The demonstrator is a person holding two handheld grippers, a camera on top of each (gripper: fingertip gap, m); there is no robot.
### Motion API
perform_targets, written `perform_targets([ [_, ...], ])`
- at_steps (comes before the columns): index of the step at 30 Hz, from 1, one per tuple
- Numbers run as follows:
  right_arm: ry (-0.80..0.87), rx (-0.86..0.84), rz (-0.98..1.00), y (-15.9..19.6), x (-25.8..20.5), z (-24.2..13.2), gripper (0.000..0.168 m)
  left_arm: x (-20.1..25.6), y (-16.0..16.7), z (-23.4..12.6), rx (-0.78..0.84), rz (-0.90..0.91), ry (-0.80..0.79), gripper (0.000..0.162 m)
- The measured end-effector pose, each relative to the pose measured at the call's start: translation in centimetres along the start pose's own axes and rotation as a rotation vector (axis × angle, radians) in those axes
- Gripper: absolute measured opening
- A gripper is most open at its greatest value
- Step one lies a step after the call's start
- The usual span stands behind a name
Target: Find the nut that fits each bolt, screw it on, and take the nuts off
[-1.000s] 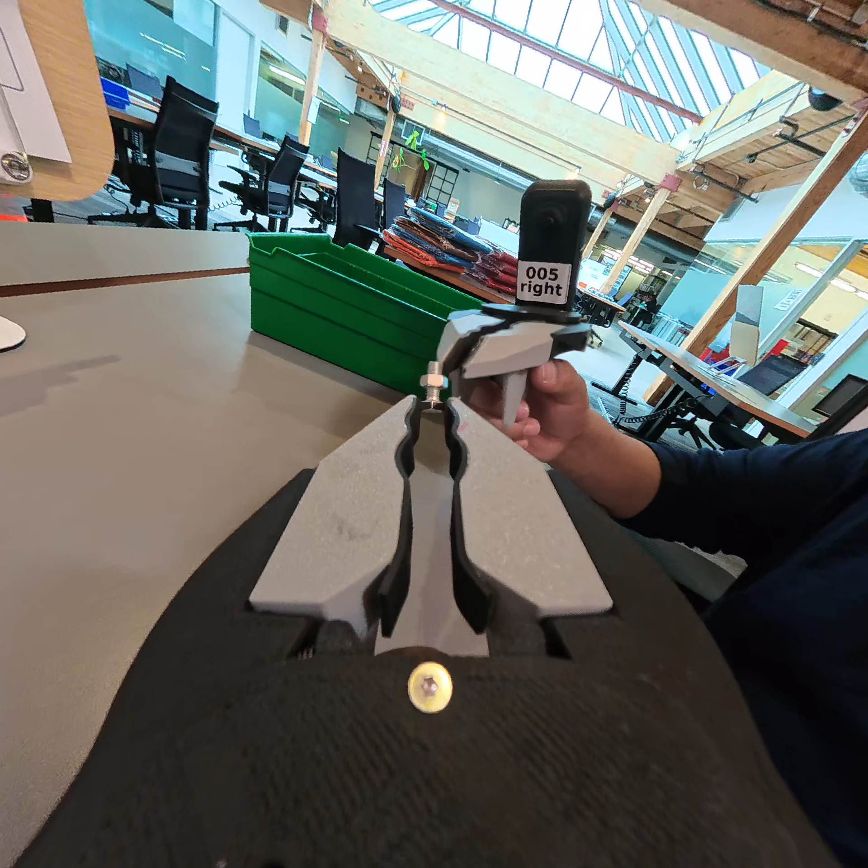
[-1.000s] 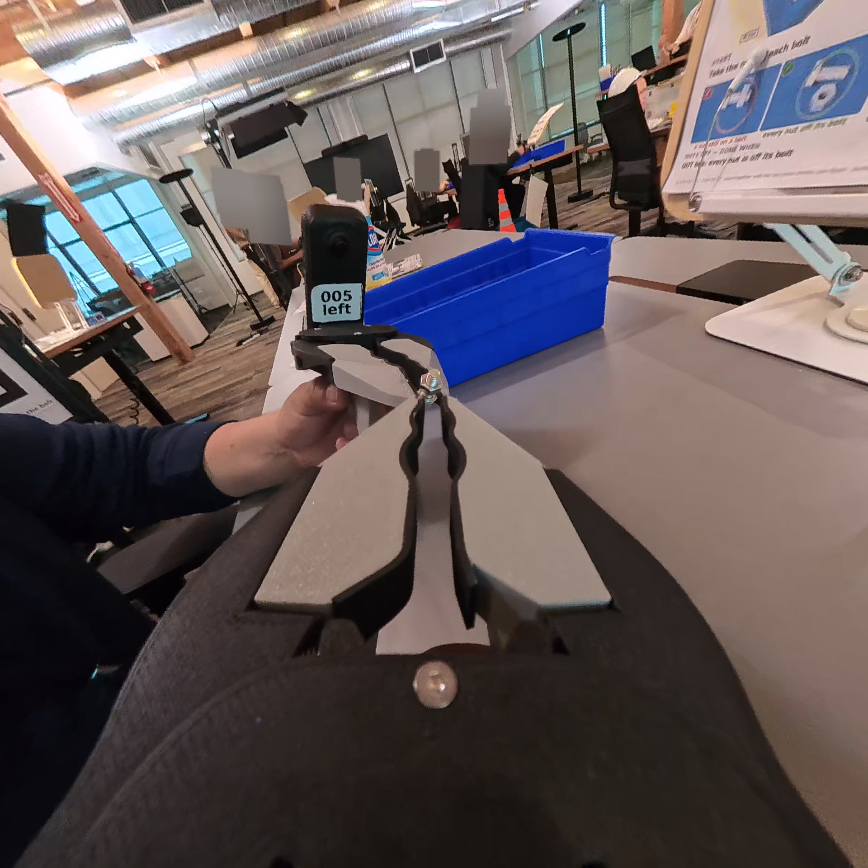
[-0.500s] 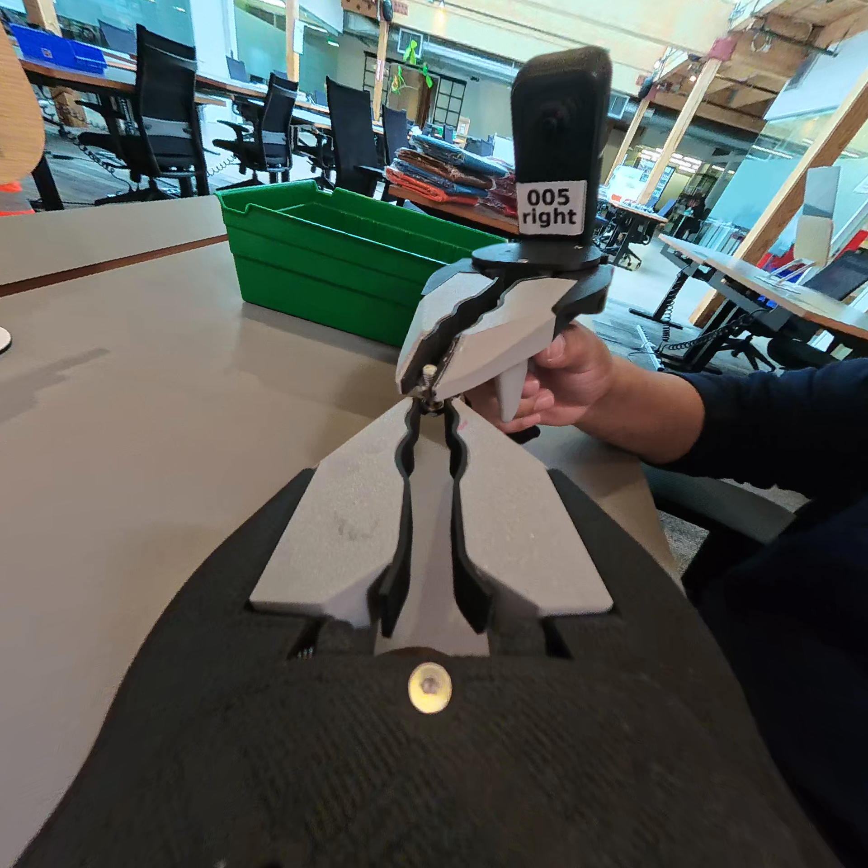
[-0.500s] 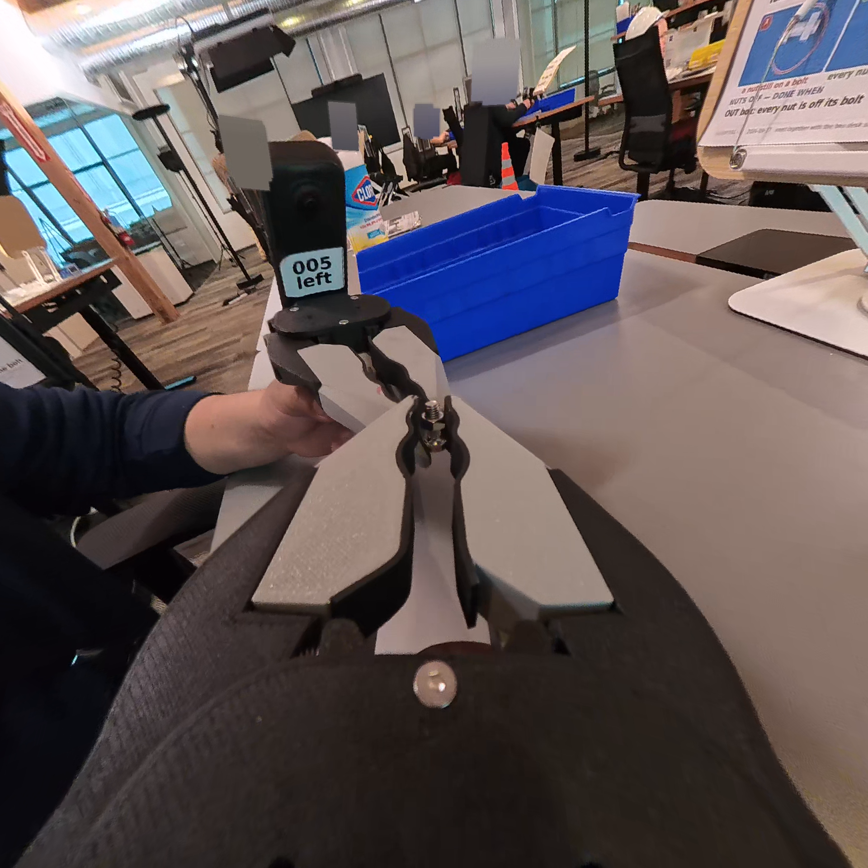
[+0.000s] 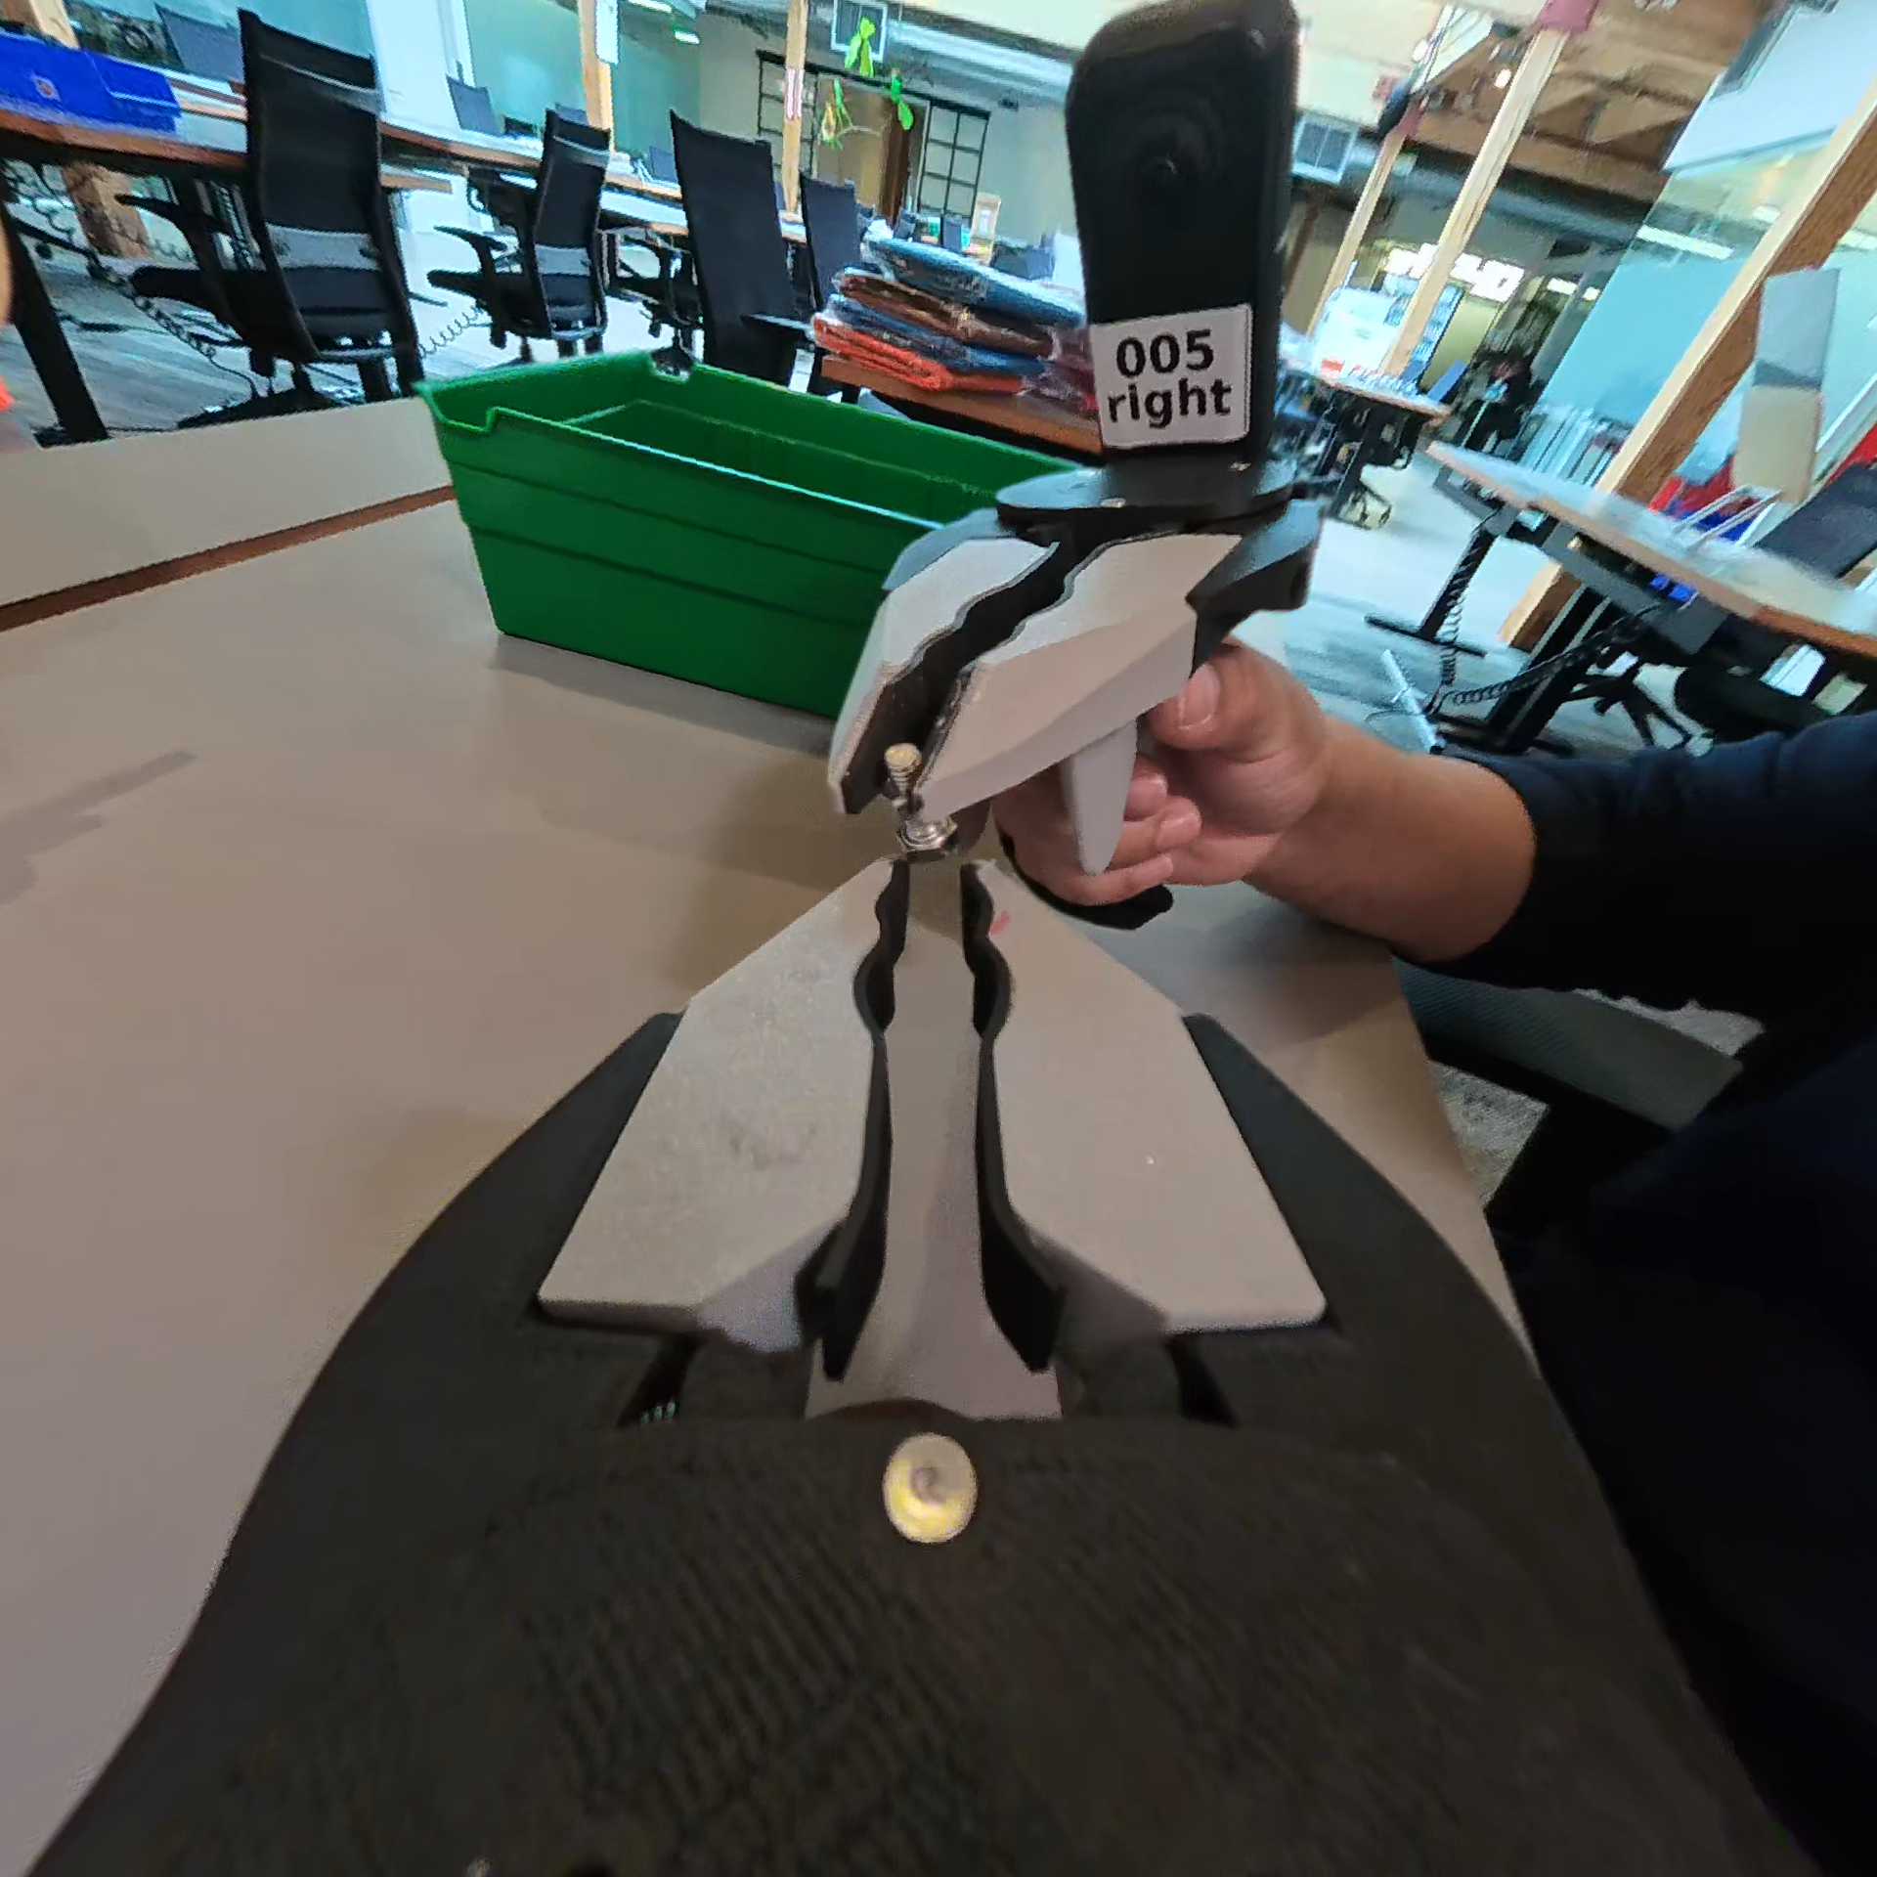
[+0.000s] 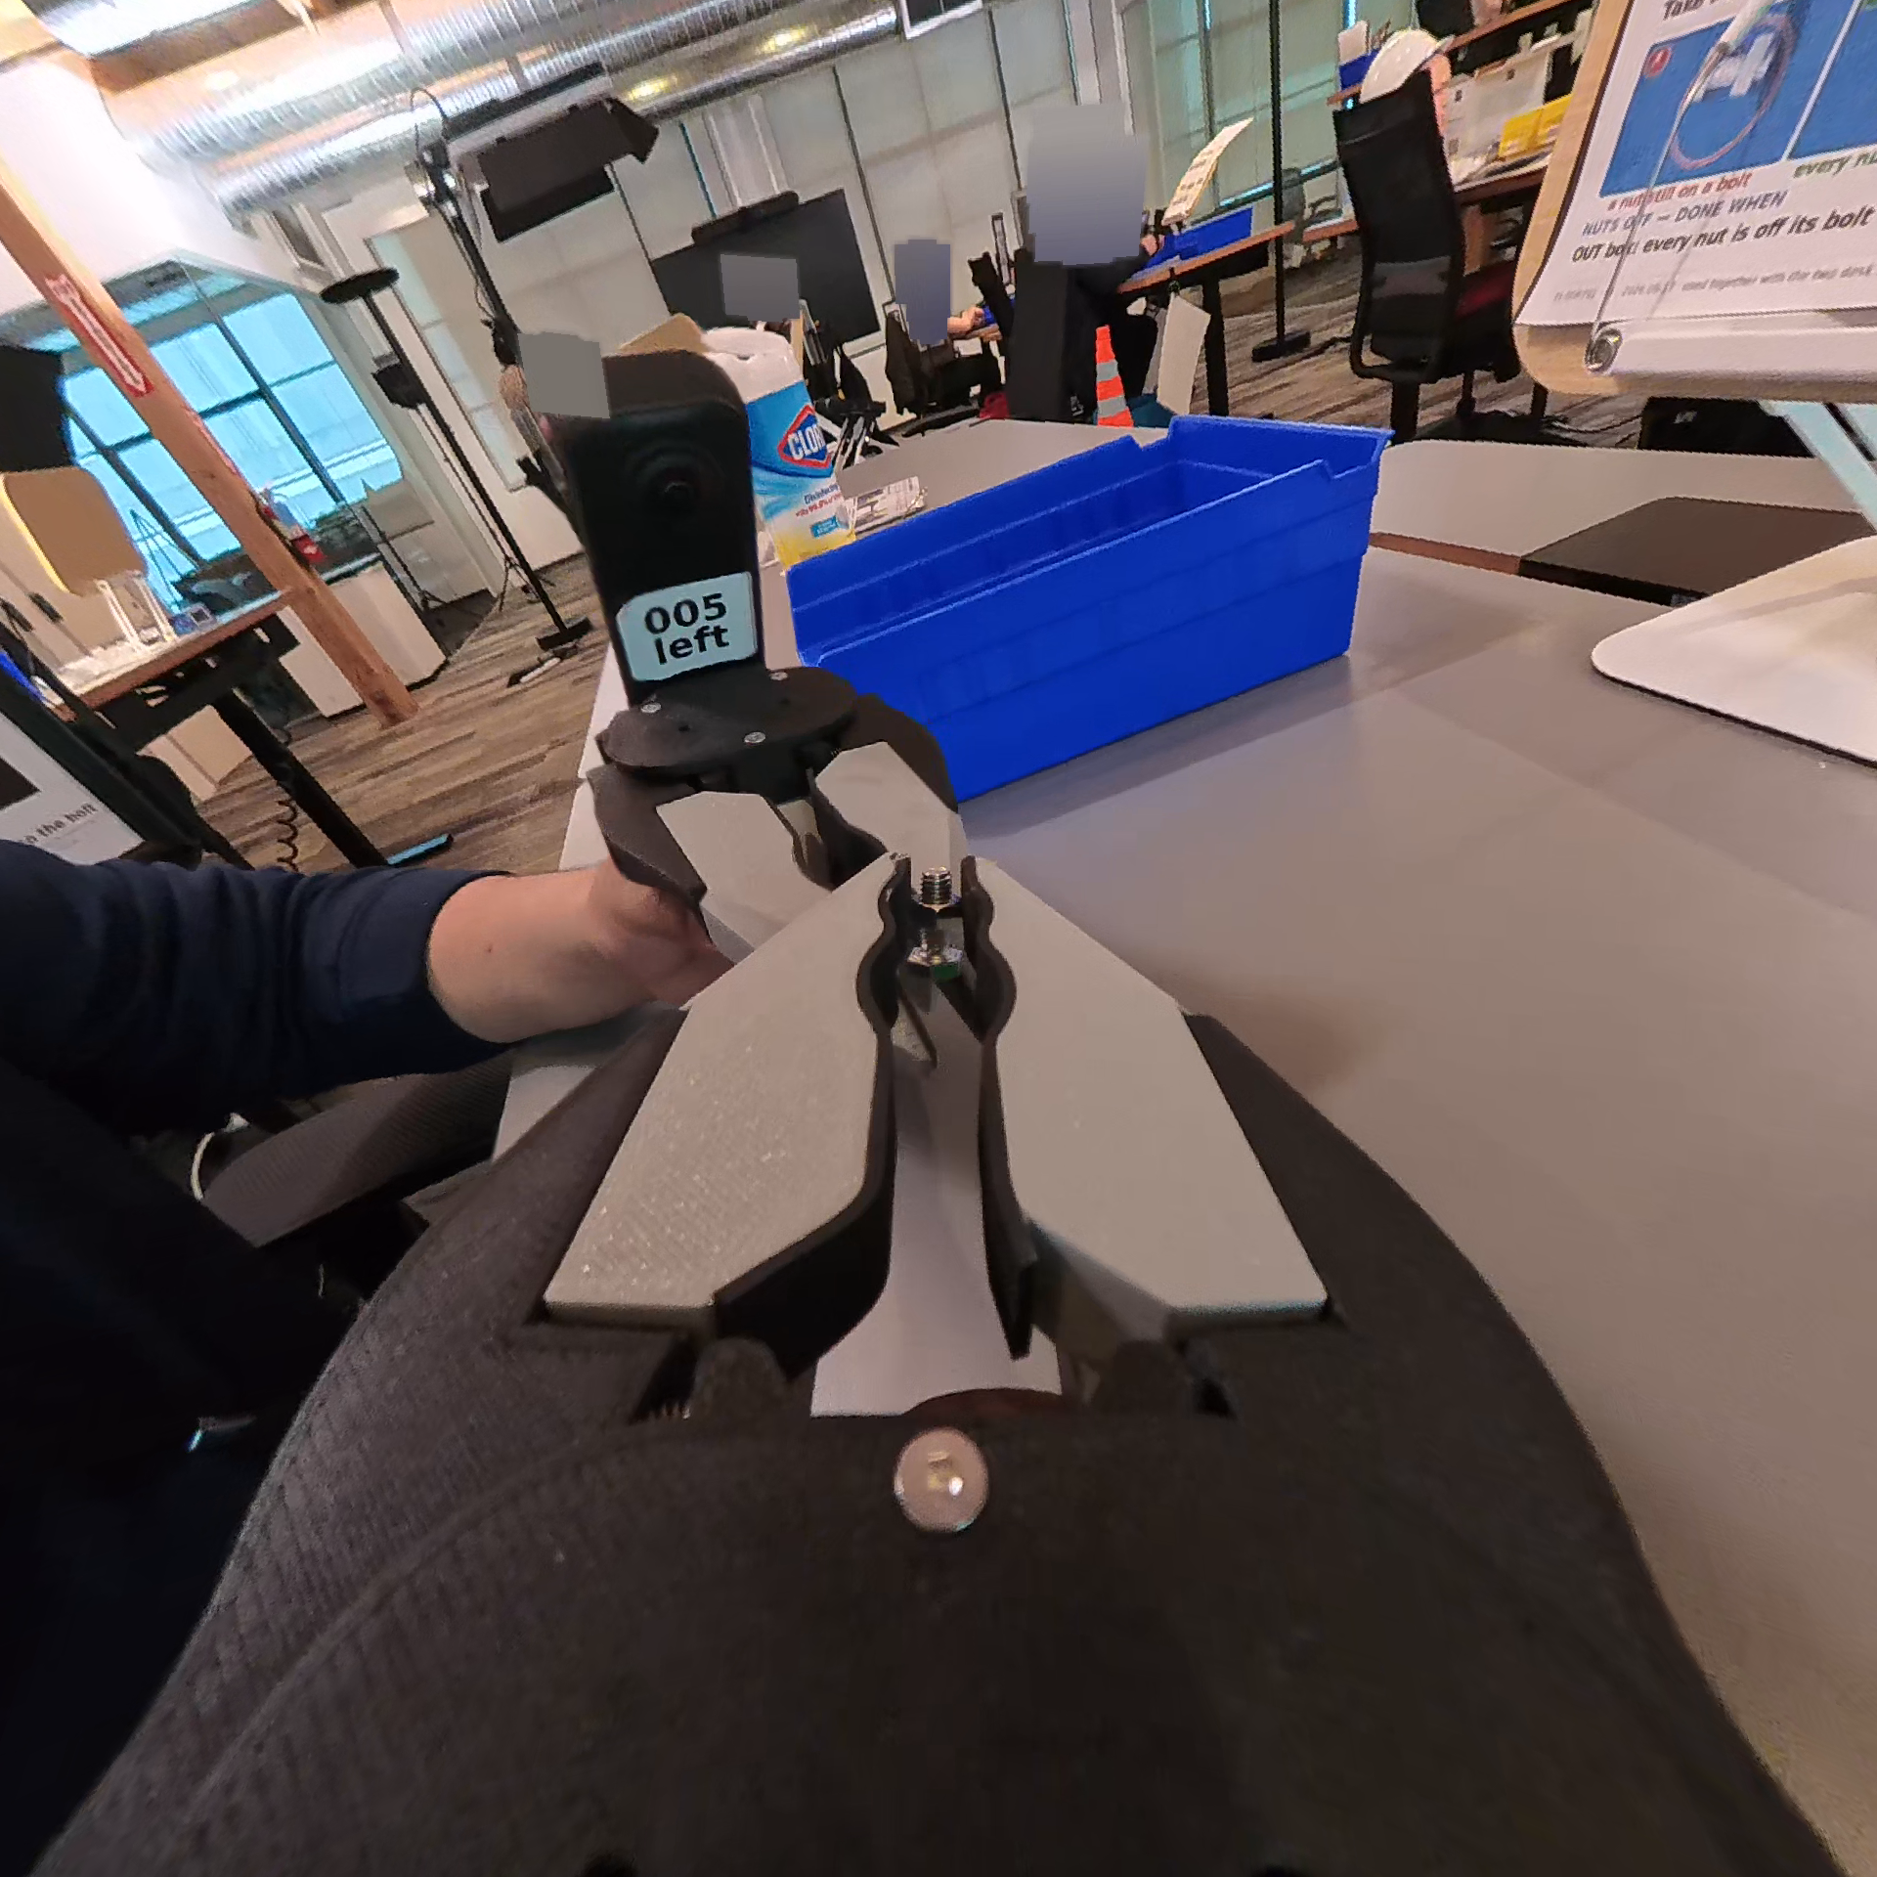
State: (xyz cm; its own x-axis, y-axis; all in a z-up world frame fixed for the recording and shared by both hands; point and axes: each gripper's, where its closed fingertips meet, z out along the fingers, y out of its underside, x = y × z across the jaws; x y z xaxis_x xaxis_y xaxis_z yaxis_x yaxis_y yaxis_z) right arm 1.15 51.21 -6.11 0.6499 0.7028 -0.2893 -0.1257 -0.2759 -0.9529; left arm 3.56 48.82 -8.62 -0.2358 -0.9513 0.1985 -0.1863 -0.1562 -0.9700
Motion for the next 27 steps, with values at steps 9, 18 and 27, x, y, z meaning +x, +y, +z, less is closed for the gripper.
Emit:
perform_targets([
  [9, -0.025, 0.103, -0.039, -1.3, -1.0, 0.0, 0.007, 0.5, -1.7, -0.5, 0.113, -0.12, 0.077, 0.011],
  [18, -0.028, 0.143, -0.049, -1.8, -1.2, -0.2, 0.007, 1.2, -2.4, -0.6, 0.16, -0.169, 0.133, 0.01],
  [27, -0.061, 0.172, -0.015, -2.0, -1.5, -0.1, 0.006, 1.1, -2.7, -0.8, 0.177, -0.156, 0.123, 0.008],
])
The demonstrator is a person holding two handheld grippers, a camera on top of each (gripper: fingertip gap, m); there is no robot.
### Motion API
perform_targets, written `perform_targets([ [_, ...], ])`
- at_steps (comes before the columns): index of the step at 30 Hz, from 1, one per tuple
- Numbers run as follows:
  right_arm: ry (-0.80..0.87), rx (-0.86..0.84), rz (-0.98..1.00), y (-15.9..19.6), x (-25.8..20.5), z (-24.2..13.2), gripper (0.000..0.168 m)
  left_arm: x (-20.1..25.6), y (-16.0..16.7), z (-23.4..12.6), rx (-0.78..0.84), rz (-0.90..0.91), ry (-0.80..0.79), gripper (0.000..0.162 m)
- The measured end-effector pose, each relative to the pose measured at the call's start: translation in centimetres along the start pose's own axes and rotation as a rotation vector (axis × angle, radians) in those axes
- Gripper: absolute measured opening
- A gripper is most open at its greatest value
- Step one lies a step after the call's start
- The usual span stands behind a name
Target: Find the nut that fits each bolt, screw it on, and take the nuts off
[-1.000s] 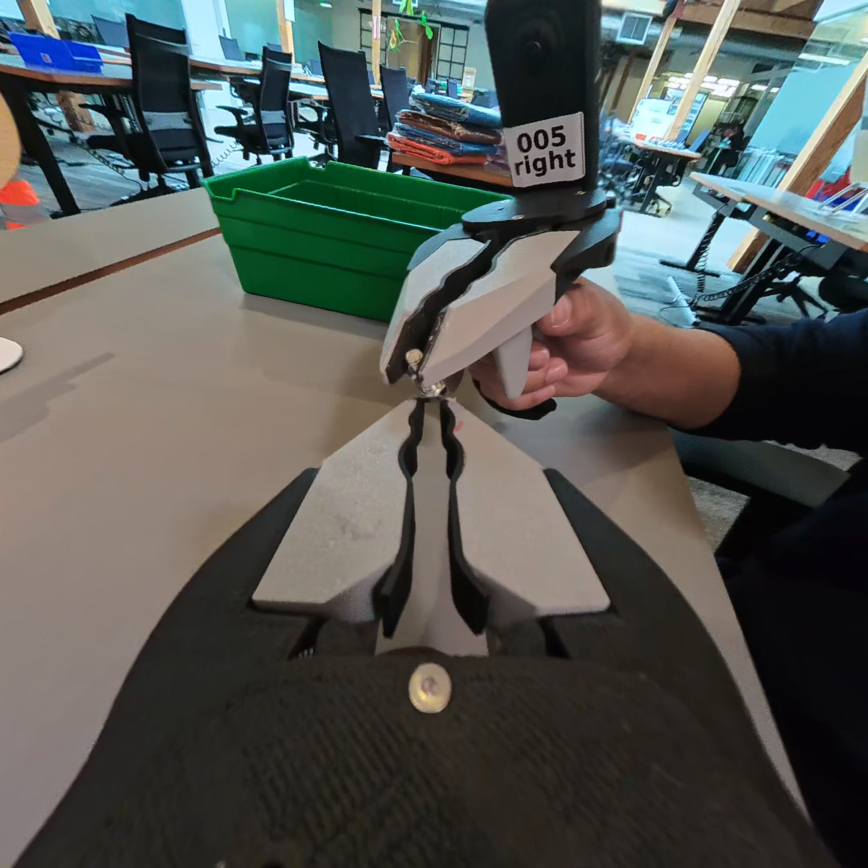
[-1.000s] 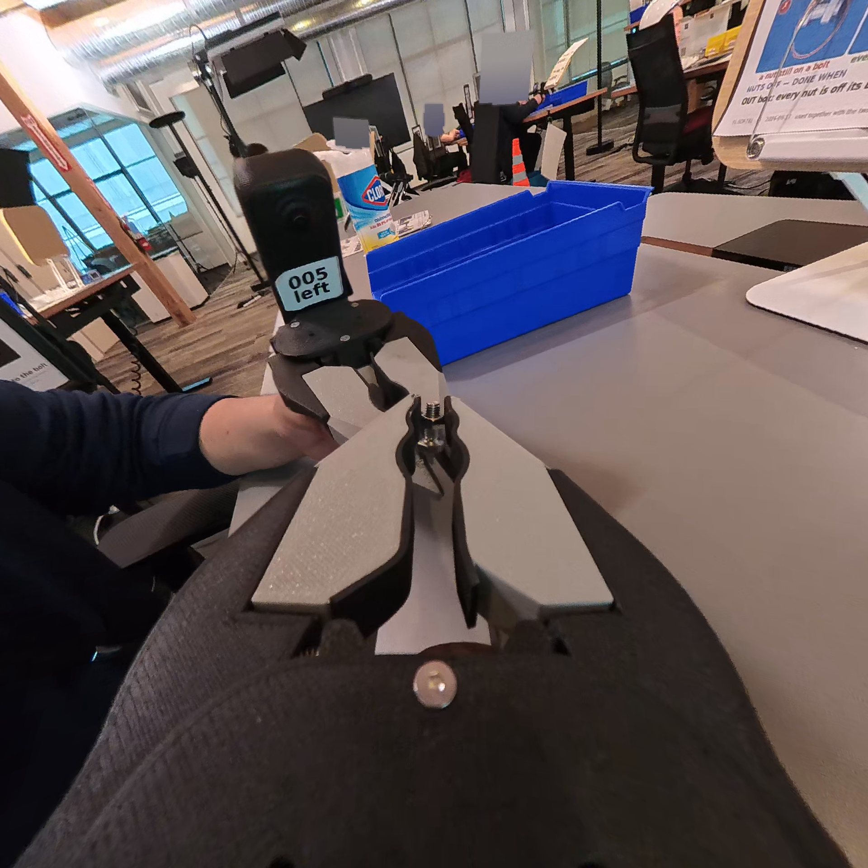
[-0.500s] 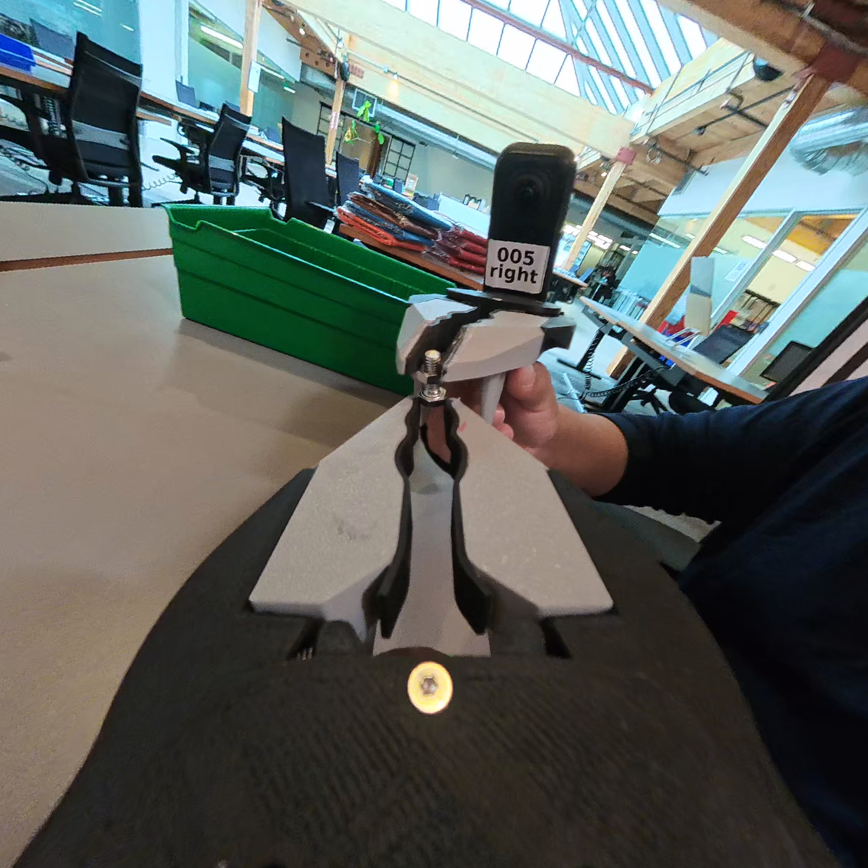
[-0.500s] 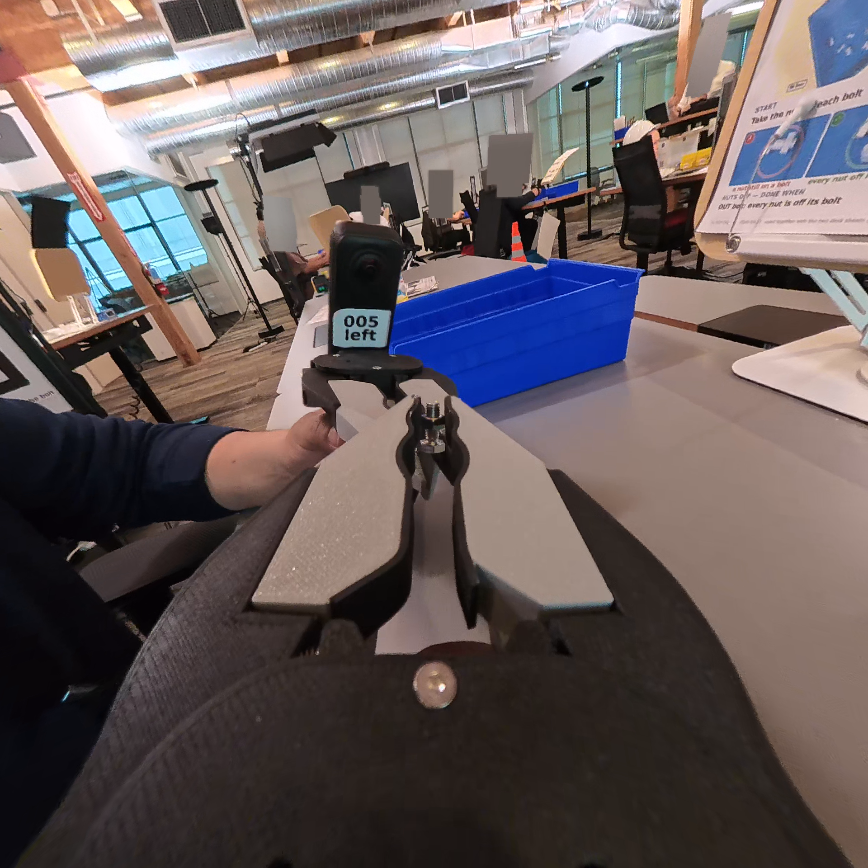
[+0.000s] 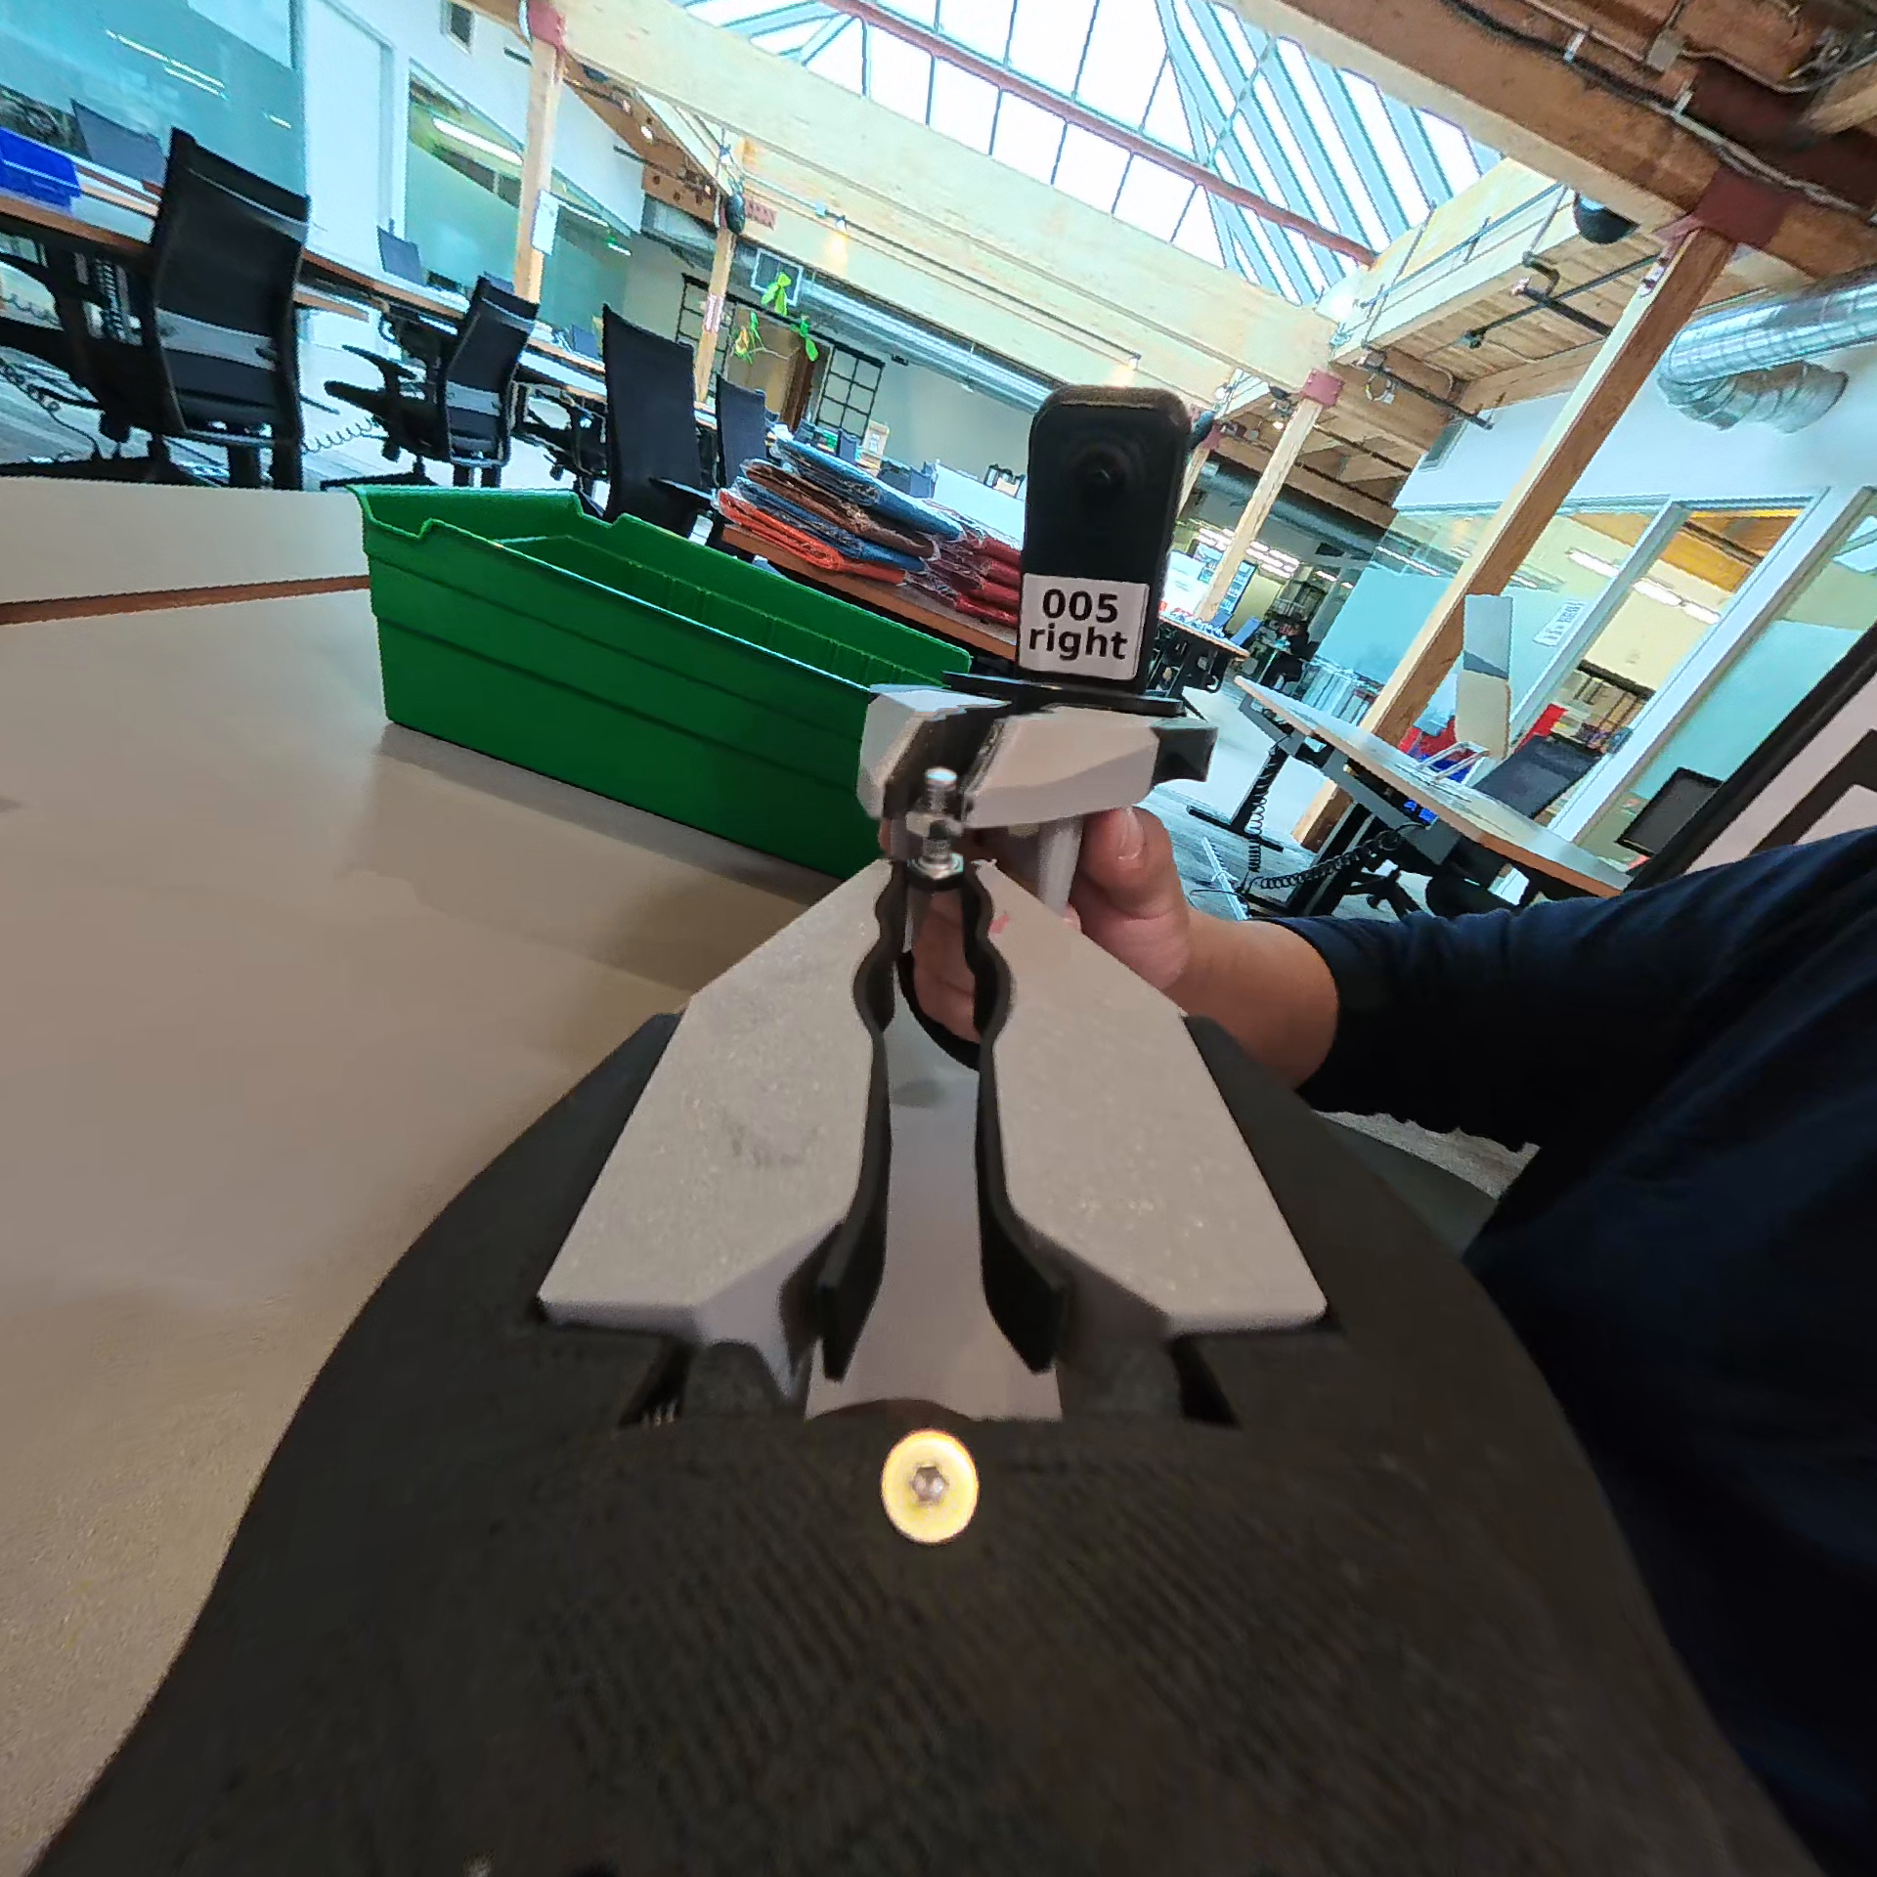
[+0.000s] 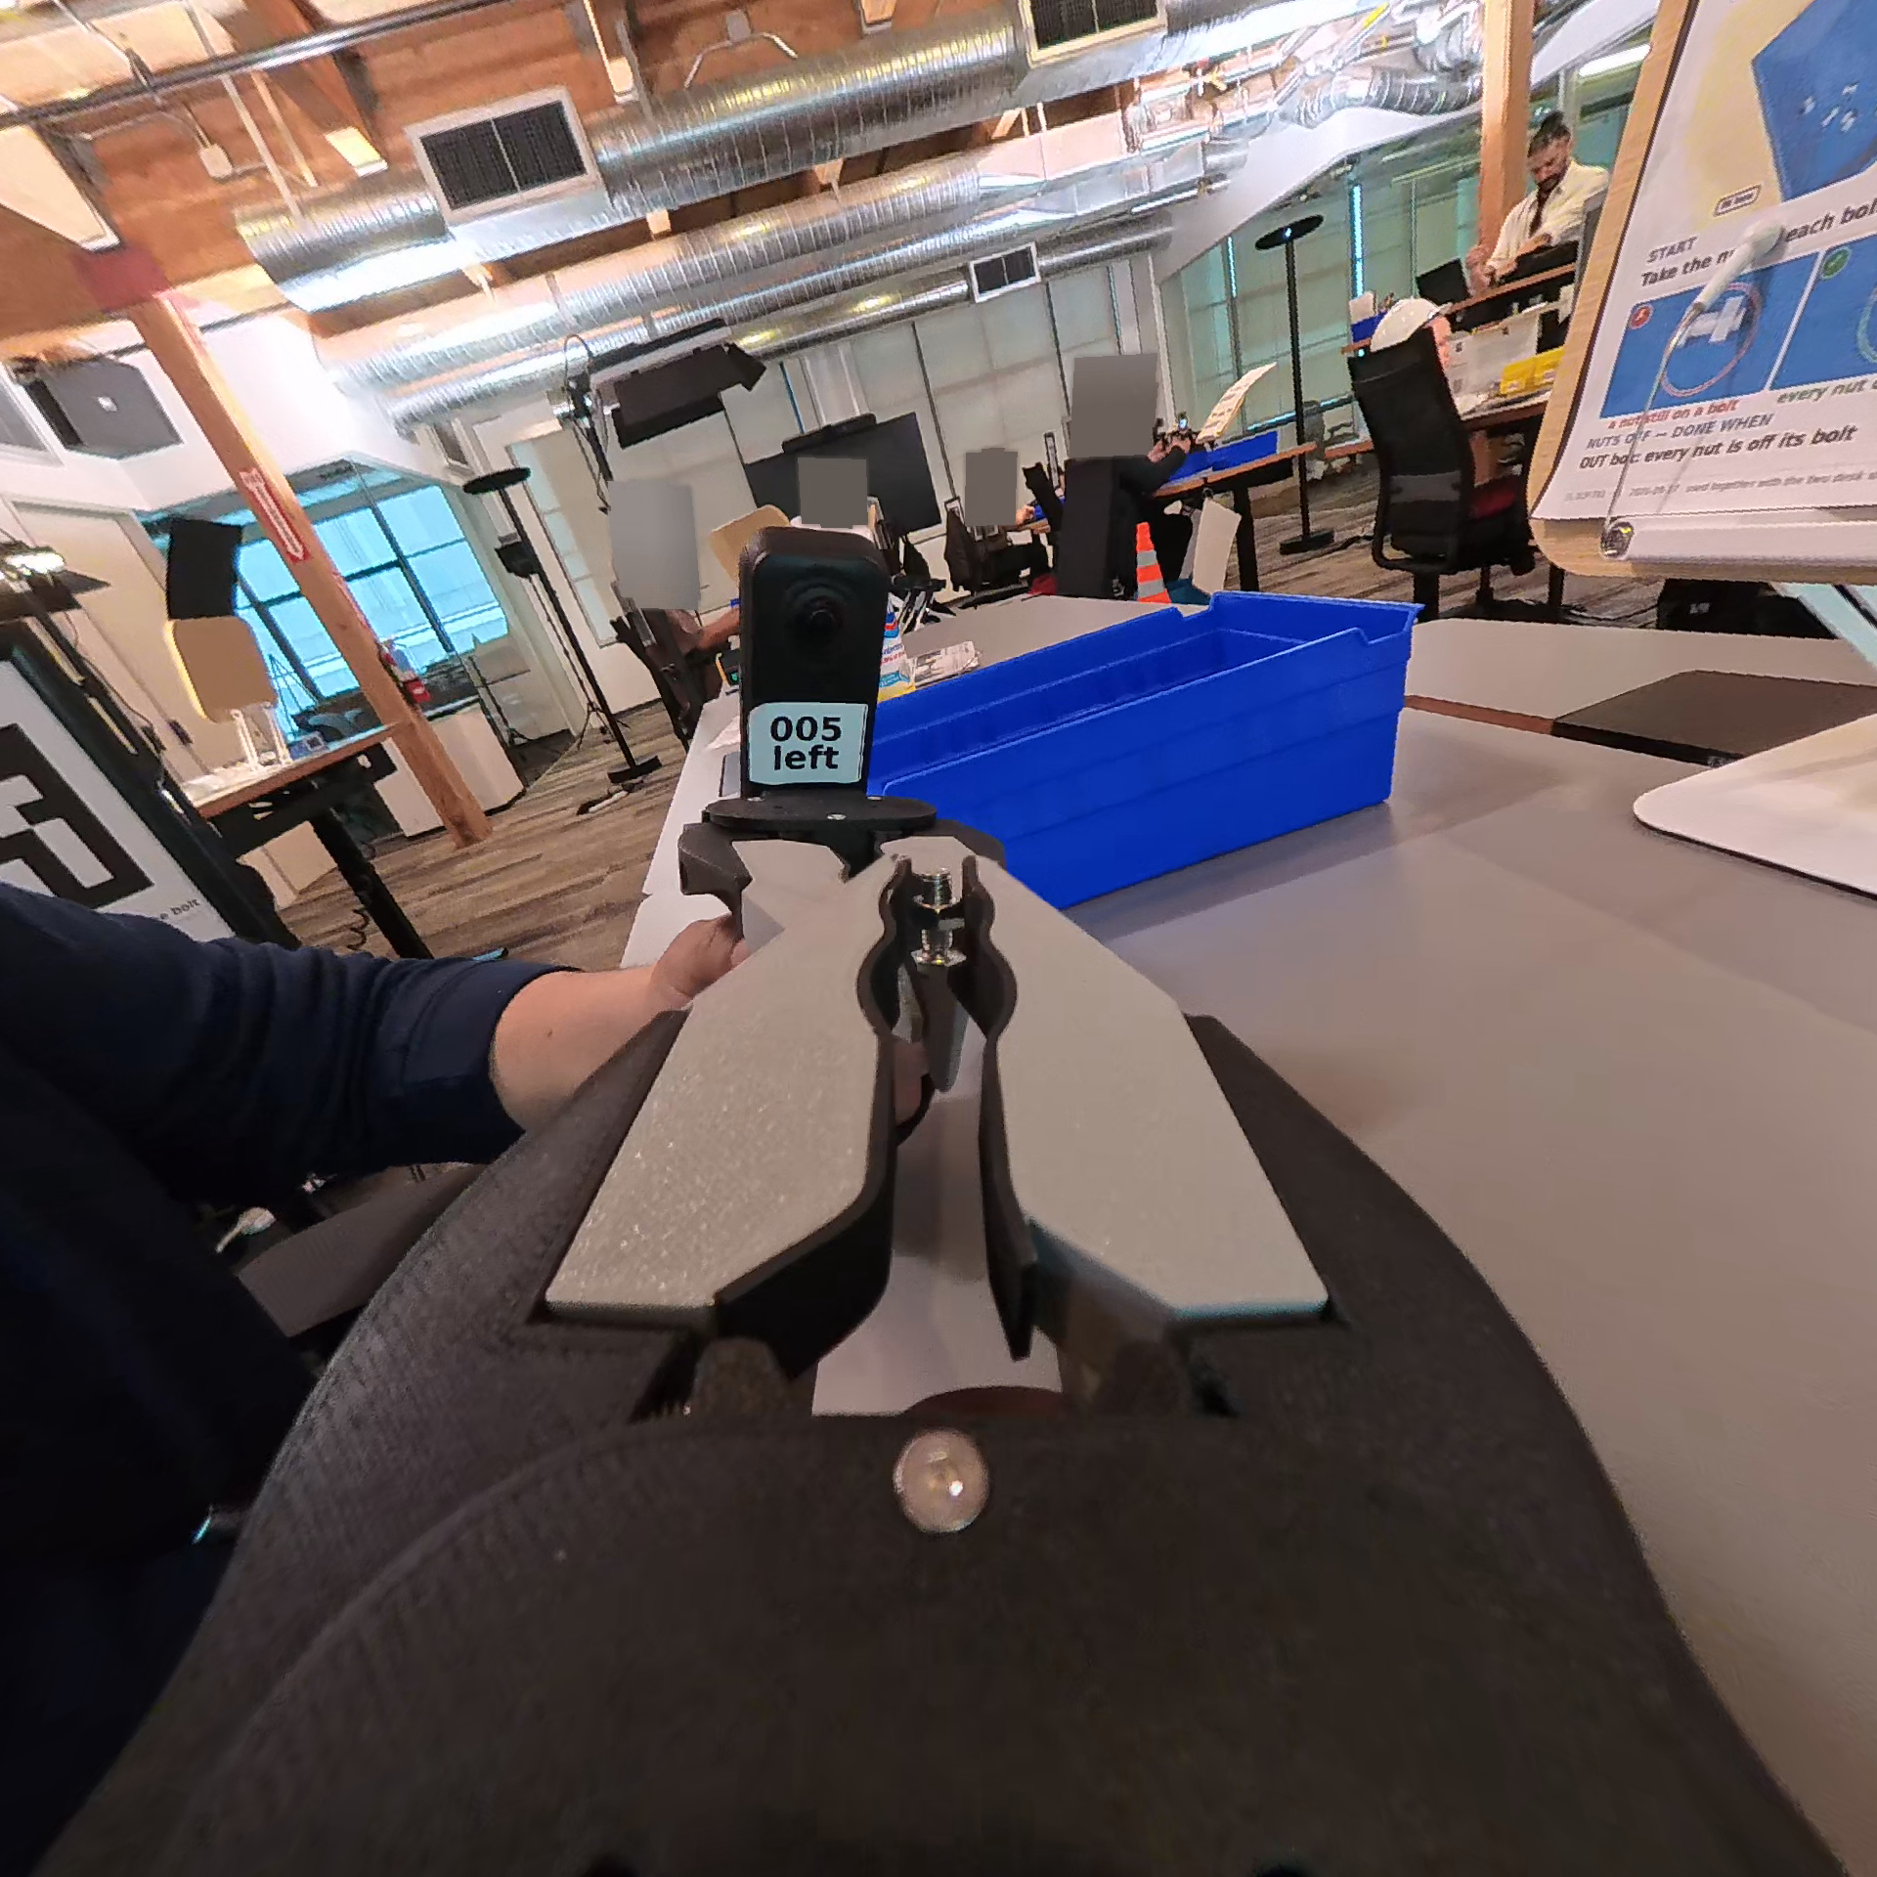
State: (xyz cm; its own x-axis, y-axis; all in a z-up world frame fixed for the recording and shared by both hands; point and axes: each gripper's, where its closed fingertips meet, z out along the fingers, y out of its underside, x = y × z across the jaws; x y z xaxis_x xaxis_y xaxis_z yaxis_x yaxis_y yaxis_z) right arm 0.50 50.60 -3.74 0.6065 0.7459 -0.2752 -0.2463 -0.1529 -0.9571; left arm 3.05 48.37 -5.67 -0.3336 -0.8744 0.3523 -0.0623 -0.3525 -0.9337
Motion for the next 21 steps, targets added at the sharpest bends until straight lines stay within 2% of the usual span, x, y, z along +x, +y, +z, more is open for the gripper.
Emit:
perform_targets([
  [10, -0.031, 0.018, 0.039, -0.11, -0.23, 0.07, 0.007, 0.08, 0.04, -0.21, -0.025, 0.092, -0.044, 0.008],
  [16, -0.024, 0.017, 0.03, -0.12, -0.16, 0.07, 0.007, 0.14, -0.04, -0.15, -0.008, 0.039, -0.016, 0.007],
  [21, -0.042, 0.025, 0.037, -0.21, -0.5, 0.12, 0.007, 0.44, -0.71, -0.15, 0.02, 0.08, -0.042, 0.008],
])
